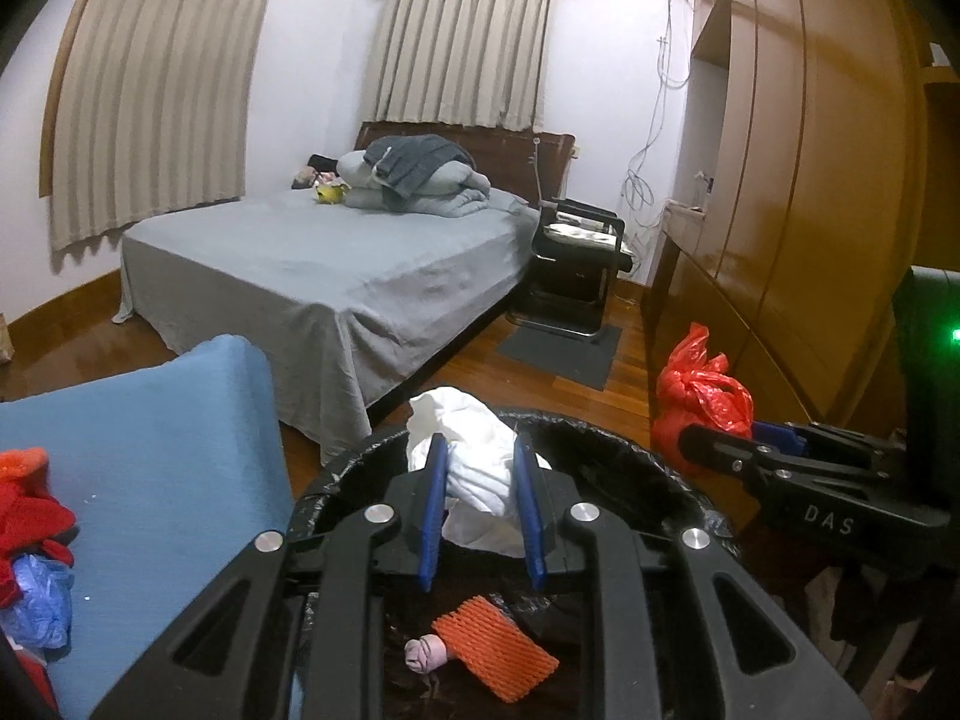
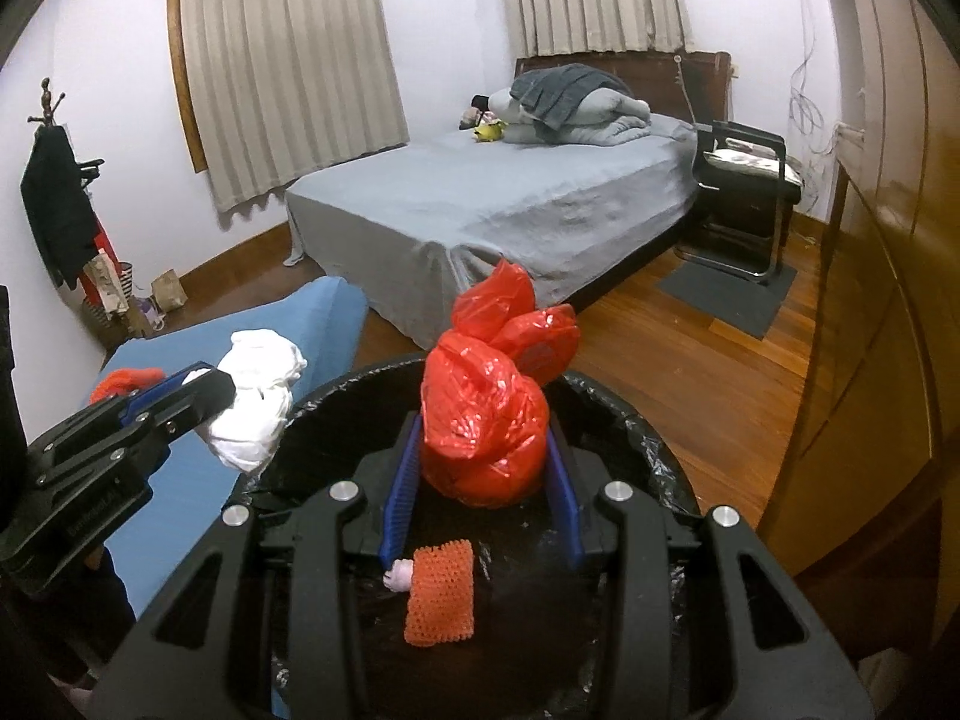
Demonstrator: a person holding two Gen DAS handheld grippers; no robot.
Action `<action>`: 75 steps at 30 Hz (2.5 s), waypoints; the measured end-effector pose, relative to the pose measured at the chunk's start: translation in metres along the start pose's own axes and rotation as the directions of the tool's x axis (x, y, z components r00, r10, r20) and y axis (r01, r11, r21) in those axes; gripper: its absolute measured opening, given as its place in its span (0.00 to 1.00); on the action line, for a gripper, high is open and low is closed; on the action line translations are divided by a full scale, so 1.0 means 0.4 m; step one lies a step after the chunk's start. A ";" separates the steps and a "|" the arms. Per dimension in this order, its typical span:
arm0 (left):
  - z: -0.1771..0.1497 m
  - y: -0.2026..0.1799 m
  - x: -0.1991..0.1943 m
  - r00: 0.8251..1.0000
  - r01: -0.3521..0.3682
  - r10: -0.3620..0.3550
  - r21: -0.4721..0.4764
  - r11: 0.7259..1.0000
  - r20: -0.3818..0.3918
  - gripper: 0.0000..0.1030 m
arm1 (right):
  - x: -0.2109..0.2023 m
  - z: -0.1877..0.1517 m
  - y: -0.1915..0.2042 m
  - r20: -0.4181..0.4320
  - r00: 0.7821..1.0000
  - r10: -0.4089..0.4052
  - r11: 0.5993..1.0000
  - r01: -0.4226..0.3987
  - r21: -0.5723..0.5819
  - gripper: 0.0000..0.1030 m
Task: Collect trash
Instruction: 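Open both tools to drop the tissue and red bag into the bin, then grasp the red cloth with the left tool while the right tool grasps the blue plastic bag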
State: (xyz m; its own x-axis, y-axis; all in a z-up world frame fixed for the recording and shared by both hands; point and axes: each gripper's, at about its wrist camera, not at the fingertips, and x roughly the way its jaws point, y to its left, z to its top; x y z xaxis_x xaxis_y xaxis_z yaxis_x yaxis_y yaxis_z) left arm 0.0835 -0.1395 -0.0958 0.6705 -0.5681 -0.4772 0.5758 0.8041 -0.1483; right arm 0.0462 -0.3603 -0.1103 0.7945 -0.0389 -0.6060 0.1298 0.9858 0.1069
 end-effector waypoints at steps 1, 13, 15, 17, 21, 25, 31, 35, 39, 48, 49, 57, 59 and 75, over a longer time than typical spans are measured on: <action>0.000 0.001 0.000 1.000 0.003 -0.003 -0.002 1.000 0.000 0.28 | 0.001 0.001 -0.003 -0.001 1.000 -0.003 1.000 0.003 0.003 0.43; 0.009 0.075 -0.065 0.993 -0.112 0.114 -0.046 0.993 0.037 0.61 | -0.022 0.014 0.031 0.043 0.999 -0.015 1.000 0.016 -0.008 0.93; 0.006 0.105 -0.096 0.986 -0.154 0.157 -0.058 0.986 0.051 0.65 | -0.022 0.020 0.048 0.049 0.999 0.003 1.000 -0.002 -0.016 0.93; 0.004 0.129 -0.119 0.979 -0.190 0.194 -0.065 0.980 0.058 0.67 | -0.021 0.025 0.072 0.052 0.998 0.024 0.999 -0.023 -0.026 0.93; -0.010 0.188 -0.173 0.956 -0.280 0.285 -0.080 0.957 0.064 0.72 | -0.004 0.033 0.131 0.046 0.996 0.082 0.995 -0.080 -0.053 0.94; -0.040 0.256 -0.227 0.923 -0.373 0.380 -0.118 0.921 0.052 0.73 | 0.025 0.036 0.222 0.027 0.989 0.148 0.985 -0.145 -0.093 0.94; -0.107 0.366 -0.294 0.860 -0.503 0.510 -0.168 0.848 -0.003 0.74 | 0.061 0.028 0.372 0.009 0.971 0.240 0.955 -0.235 -0.180 0.94; -0.157 0.439 -0.333 0.819 -0.569 0.573 -0.198 0.798 -0.043 0.74 | 0.085 0.017 0.449 -0.005 0.960 0.280 0.933 -0.273 -0.234 0.94; -0.192 0.490 -0.361 0.787 -0.611 0.612 -0.226 0.759 -0.074 0.72 | 0.111 0.006 0.510 -0.024 0.954 0.300 0.921 -0.296 -0.255 0.94; -0.226 0.566 -0.345 0.791 -0.604 0.604 -0.276 0.748 -0.095 0.66 | 0.163 -0.002 0.584 -0.054 0.949 0.309 0.906 -0.312 -0.287 0.94; -0.223 0.575 -0.334 0.797 -0.597 0.597 -0.280 0.752 -0.095 0.66 | 0.171 -0.002 0.588 -0.058 0.950 0.308 0.906 -0.311 -0.286 0.94; -0.203 0.635 -0.239 0.815 -0.574 0.567 -0.287 0.767 -0.116 0.66 | 0.225 -0.003 0.621 -0.094 0.949 0.302 0.902 -0.317 -0.292 0.94; -0.201 0.657 -0.222 0.816 -0.573 0.564 -0.297 0.763 -0.126 0.66 | 0.237 -0.002 0.632 -0.100 0.948 0.303 0.900 -0.319 -0.298 0.94; -0.185 0.680 -0.239 0.872 -0.478 0.481 -0.363 0.800 -0.090 0.07 | 0.285 0.011 0.684 -0.116 0.941 0.317 0.894 -0.338 -0.294 0.94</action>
State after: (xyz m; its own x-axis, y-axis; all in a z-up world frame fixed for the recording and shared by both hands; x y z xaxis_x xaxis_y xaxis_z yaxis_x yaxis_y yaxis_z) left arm 0.1415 0.1464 -0.1545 0.8196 -0.0930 -0.5653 -0.0303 0.9783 -0.2048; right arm 0.1749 -0.0957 -0.1465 0.7199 0.2953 -0.6282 -0.3265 0.9427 0.0689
